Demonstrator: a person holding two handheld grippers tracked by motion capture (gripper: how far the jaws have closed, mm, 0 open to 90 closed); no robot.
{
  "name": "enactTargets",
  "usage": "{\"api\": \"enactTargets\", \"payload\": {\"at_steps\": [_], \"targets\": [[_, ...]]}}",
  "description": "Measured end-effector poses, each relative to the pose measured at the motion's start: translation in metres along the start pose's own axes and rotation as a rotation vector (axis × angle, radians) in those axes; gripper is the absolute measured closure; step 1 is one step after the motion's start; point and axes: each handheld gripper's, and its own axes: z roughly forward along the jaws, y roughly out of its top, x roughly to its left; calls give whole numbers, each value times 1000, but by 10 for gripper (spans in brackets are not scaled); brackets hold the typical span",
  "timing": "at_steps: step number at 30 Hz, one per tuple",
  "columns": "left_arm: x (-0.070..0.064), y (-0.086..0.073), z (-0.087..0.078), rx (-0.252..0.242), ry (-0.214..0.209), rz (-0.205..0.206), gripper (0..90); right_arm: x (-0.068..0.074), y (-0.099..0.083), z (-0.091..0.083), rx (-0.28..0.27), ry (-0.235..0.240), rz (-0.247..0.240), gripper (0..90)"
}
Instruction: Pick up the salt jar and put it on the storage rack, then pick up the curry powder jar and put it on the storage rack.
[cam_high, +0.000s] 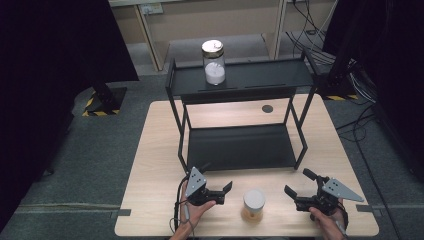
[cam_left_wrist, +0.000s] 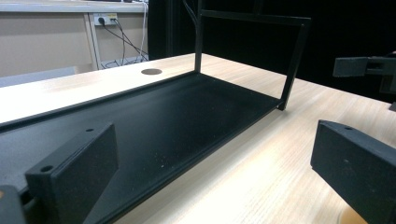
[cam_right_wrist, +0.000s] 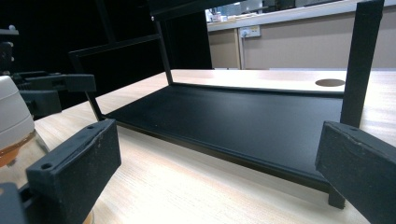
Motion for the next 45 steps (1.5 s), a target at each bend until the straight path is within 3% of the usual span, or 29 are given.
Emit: {"api": "enactTargets", "payload": {"at_steps": [23,33,45], "targets": [[0,-6,3,12,6,-9,8,3,-1,-7,-3,-21,-2,3],[4,-6,3,19,11,-29,8,2,0,-6,2,10,-12,3],[4,-7,4,26,3,-24,2,0,6,0,36,111,-76,9]]}}
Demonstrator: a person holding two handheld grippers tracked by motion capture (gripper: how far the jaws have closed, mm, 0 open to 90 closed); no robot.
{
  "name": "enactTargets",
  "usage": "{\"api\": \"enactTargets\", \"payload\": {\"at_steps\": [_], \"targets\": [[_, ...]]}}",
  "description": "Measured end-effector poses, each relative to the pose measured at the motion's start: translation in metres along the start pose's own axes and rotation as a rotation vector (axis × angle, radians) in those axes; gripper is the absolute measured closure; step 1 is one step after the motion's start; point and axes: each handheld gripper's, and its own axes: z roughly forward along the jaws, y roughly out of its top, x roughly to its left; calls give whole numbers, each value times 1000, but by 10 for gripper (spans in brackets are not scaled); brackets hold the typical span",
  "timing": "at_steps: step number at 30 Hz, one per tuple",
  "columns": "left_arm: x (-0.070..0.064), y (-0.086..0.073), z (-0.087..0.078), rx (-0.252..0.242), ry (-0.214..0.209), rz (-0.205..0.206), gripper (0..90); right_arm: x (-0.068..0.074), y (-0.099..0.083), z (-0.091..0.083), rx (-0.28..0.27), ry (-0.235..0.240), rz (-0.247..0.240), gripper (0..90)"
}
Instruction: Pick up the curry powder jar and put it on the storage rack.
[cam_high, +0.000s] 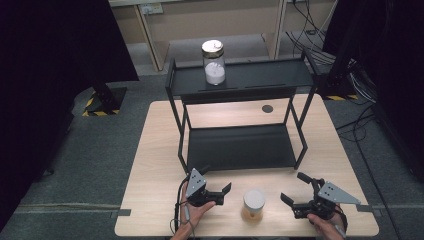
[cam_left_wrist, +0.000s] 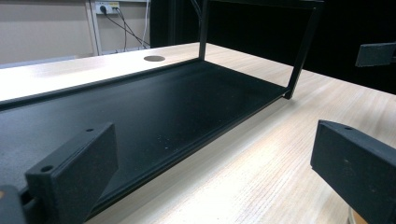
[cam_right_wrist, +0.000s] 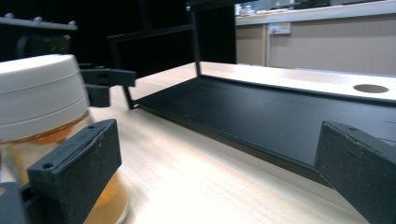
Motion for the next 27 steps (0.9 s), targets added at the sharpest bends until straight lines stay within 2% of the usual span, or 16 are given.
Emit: {"api": "enactTargets", "payload": {"at_steps": [9,13,17,21,27], "targets": [[2,-1,0,0,5,-7,1,-2,4,0,-9,117,-41,14],[2,-1,-1,-2,5,-7,2,4,8,4,-12,175,-69,14],[3,-2,-1,-5,8,-12,2,11,11,8,-8,213,-84,12],[3,-2,-2,-8,17,-23,3,19,14,10,0,232,-98,9],[3,-2,-2,-8,22,-27,3,34,16,16,18,209,-96,7]]}}
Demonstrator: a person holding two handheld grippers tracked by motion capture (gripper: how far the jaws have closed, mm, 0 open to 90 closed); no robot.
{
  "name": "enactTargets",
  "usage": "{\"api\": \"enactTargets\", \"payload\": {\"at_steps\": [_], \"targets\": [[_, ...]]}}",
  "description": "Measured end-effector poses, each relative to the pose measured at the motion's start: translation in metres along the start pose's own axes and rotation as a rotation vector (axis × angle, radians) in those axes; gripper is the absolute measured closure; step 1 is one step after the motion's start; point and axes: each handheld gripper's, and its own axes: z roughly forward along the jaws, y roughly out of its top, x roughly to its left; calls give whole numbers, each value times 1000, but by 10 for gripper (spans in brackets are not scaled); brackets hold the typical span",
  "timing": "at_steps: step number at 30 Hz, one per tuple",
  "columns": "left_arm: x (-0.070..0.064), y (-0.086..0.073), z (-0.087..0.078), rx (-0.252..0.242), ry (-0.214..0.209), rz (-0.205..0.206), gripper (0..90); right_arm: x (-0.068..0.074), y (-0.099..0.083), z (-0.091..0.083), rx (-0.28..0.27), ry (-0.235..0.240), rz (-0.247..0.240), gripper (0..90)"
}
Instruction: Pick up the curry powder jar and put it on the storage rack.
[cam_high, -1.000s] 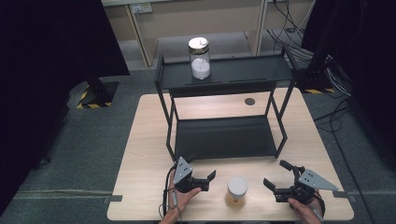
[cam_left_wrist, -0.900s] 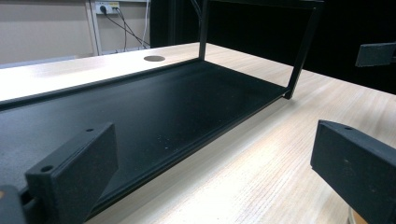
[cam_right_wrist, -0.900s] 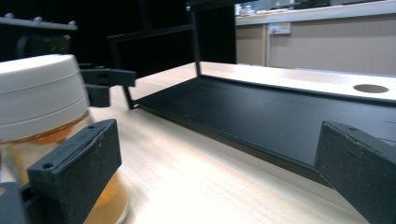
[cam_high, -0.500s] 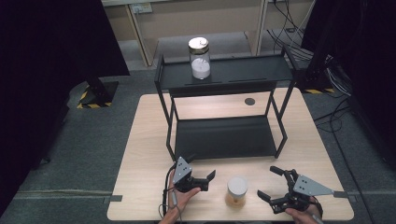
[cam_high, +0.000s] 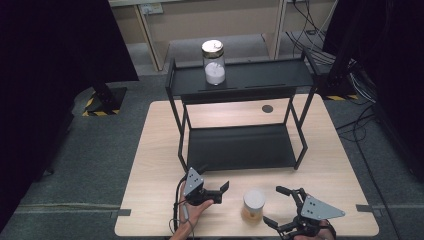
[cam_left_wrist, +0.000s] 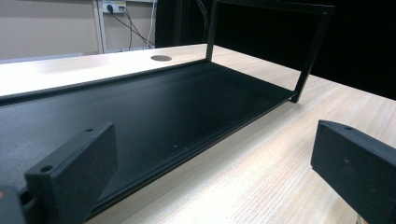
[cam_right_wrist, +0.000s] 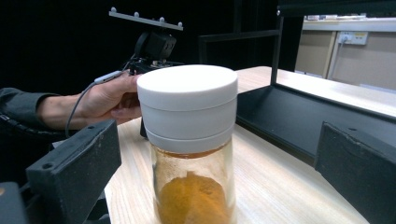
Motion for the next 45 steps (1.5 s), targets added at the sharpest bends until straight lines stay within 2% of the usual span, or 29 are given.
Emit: {"api": "enactTargets", "payload": {"at_steps": [4,8,11,15,21,35,39,45], "targets": [[0,0,0,-1,0,-1,3,14,1,6,9,-42,-11,3],[1,0,0,2,1,-7,3,26,3,13,9,-62,-25,3],[0,-1,0,0,1,-9,3,31,3,20,26,-77,-18,3],[1,-1,1,4,-2,-16,3,35,5,28,55,-87,-35,8],[1,-1,1,9,-5,-13,3,34,5,35,67,-100,-12,58],[2,-1,2,13,-2,-22,3,27,6,50,91,-58,-12,259],[2,-1,2,12,-2,-21,3,28,6,51,85,-57,-18,342],[1,-1,2,13,-2,-19,4,28,8,51,88,-59,-14,351]]}}
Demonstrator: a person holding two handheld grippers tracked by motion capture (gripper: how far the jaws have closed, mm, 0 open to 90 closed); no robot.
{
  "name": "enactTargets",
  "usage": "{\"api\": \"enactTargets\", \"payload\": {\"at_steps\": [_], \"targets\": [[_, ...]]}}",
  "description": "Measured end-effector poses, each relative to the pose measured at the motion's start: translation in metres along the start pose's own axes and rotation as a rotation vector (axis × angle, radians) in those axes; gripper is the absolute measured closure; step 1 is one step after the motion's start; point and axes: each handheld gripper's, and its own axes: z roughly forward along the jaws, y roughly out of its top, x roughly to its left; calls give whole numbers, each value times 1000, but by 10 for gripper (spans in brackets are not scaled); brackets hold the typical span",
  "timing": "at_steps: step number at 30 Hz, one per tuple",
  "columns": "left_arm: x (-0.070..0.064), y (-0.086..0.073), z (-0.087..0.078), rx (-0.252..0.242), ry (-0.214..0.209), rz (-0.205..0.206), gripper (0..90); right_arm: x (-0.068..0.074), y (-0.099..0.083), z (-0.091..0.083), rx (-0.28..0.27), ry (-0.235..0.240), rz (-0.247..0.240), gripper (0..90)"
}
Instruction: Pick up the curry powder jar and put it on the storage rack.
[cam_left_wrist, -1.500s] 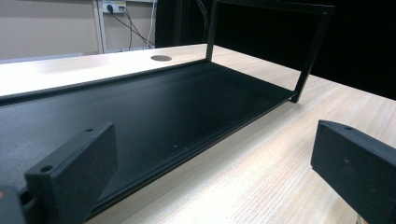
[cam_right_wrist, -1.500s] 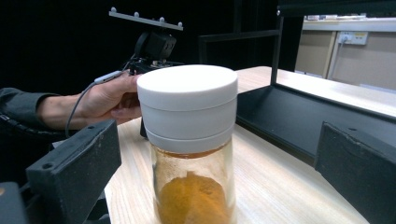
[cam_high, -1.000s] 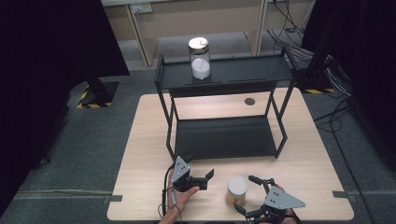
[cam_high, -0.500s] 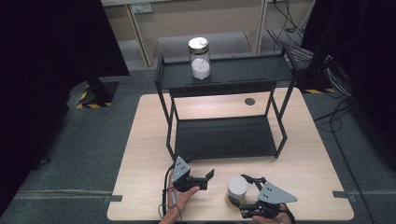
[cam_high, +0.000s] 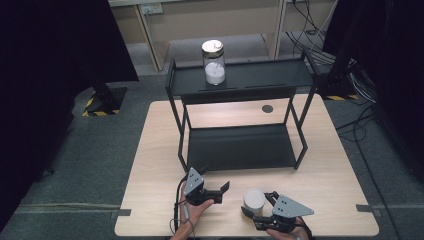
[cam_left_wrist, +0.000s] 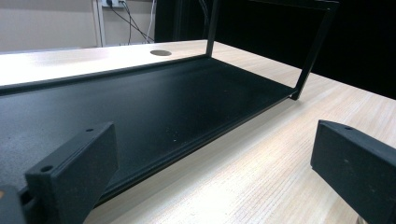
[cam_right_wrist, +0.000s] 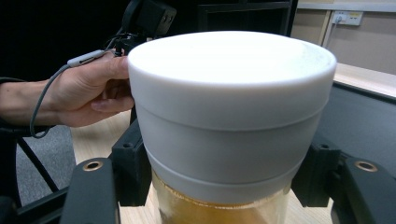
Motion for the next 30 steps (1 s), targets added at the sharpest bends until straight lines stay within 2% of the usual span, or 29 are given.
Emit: {"api": "enactTargets", "payload": {"at_steps": [4,9,14,22,30], "targets": [[0,0,0,0,-2,-2,4,1,1,-3,-4,-12,4,354],[-1,0,0,2,-3,0,4,1,10,-10,-29,-5,-2,354],[0,0,0,2,-1,-1,4,0,20,-14,-20,-3,-11,354],[0,0,0,2,-1,0,4,-3,29,-18,-16,-8,2,354],[0,-1,1,4,-3,-3,4,-10,54,-20,-21,-30,-12,354]]}}
